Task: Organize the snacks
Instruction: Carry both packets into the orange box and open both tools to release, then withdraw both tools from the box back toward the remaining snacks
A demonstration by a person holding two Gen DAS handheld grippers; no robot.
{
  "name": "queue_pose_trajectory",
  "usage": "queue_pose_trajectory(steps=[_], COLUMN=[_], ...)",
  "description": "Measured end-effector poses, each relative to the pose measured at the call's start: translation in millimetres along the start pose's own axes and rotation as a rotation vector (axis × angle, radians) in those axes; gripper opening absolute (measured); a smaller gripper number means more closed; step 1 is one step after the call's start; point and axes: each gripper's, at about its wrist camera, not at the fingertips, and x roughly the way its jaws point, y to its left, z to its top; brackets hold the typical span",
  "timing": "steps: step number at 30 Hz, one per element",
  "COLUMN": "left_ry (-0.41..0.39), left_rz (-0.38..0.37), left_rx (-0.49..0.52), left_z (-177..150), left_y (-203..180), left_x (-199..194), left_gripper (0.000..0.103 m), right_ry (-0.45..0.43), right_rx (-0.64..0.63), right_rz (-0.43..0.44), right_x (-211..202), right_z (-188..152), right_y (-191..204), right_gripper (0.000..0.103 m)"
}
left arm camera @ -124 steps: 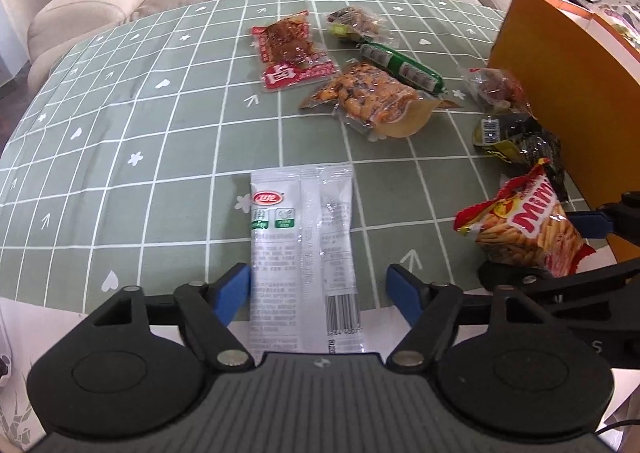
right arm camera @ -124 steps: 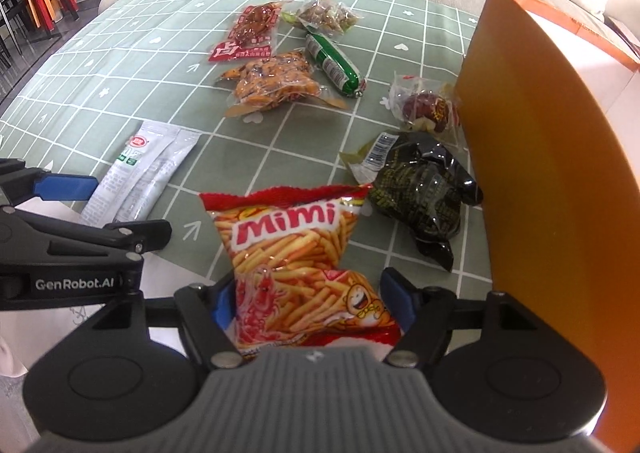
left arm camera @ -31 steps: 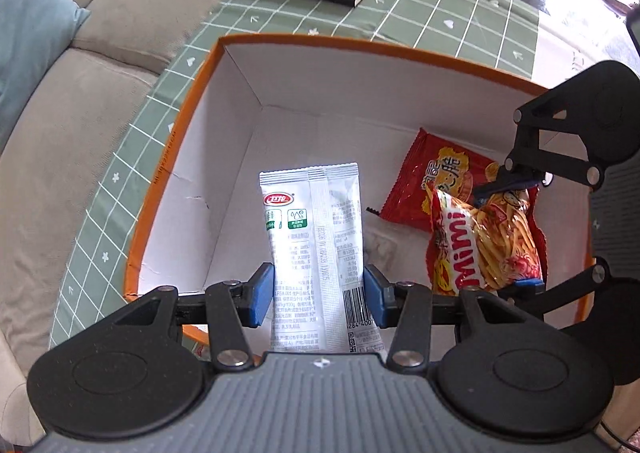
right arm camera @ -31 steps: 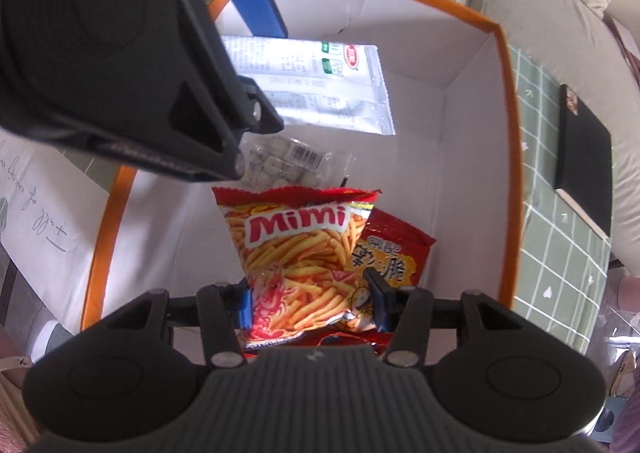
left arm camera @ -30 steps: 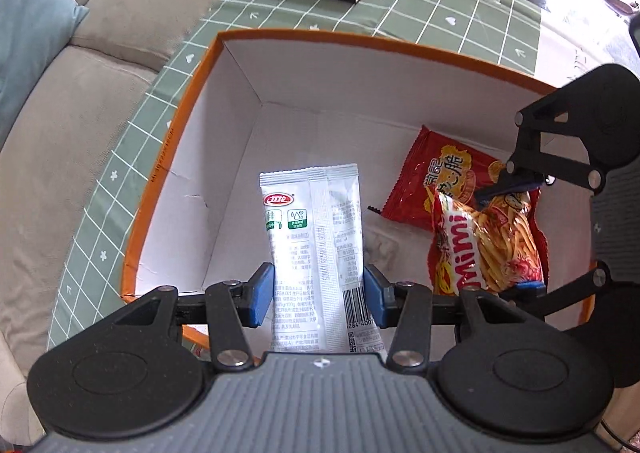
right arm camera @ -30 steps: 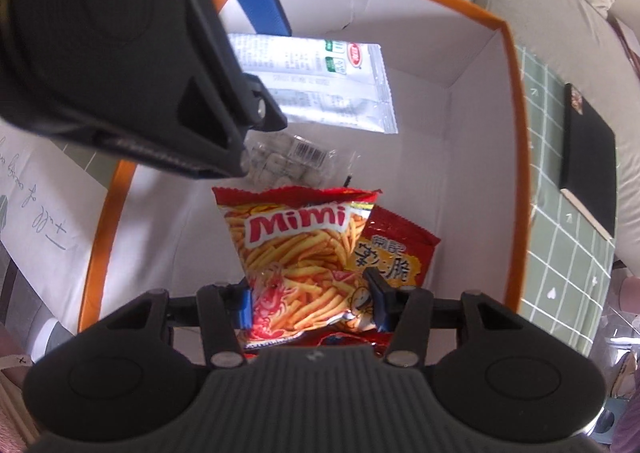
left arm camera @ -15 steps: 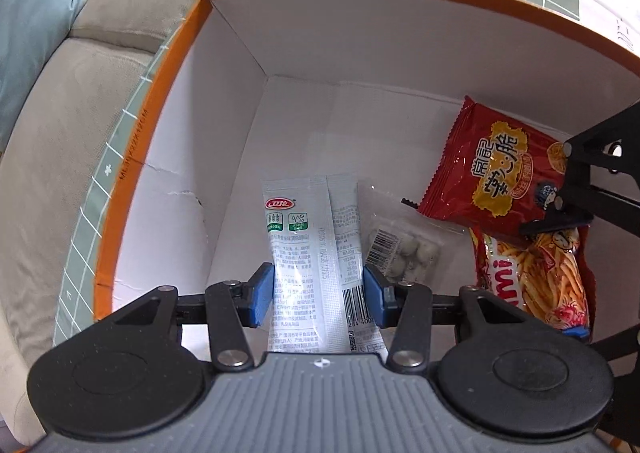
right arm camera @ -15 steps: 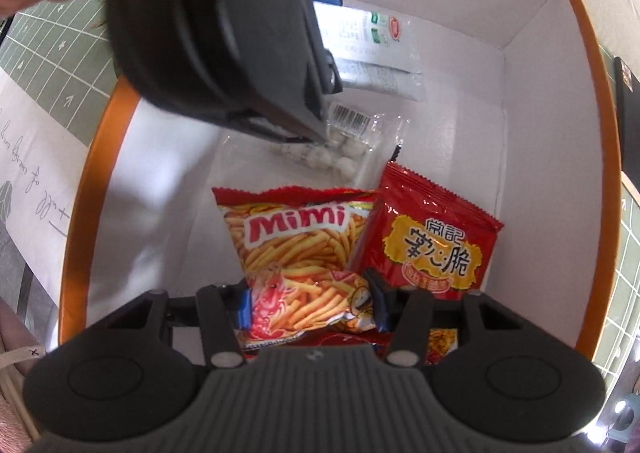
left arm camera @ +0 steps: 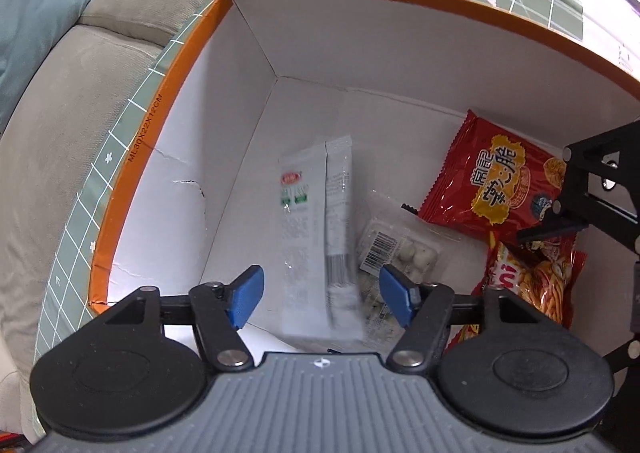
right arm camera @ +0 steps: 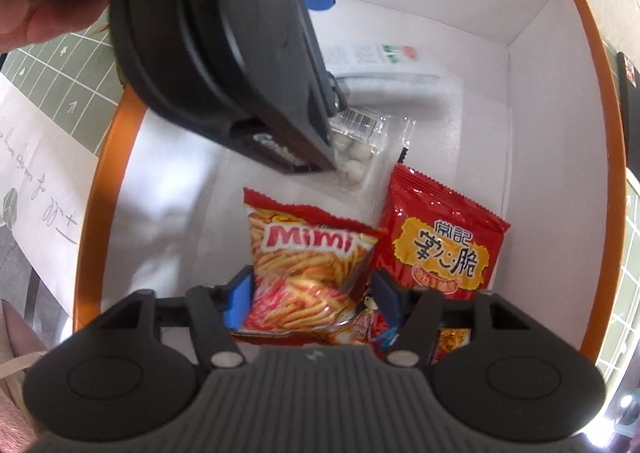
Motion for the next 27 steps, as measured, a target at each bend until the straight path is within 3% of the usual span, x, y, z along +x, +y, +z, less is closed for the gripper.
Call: queue_pose_trajectory(steps=[9, 16, 27], left_ry=[-0.063, -0.077, -0.196], left_rz=[0.015, -0.012, 0.065], left_rx=[-0.048, -0.092, -0.194], left_z=[-6, -29, -80], left_y=[9, 9, 34], left_x=[-39, -70, -125], left_gripper=[0.081, 0.081, 0.081], right_ry=[-0.025, -0.045, -0.207], right_rx=[0.002, 0.007, 0.07], right_rz=[-0.044, -0.098, -0.157], right_x=[-15, -39, -95], right_z=[2, 4, 17], right_y=[6, 12, 40], right_gripper=[0.08, 0.083, 0.084])
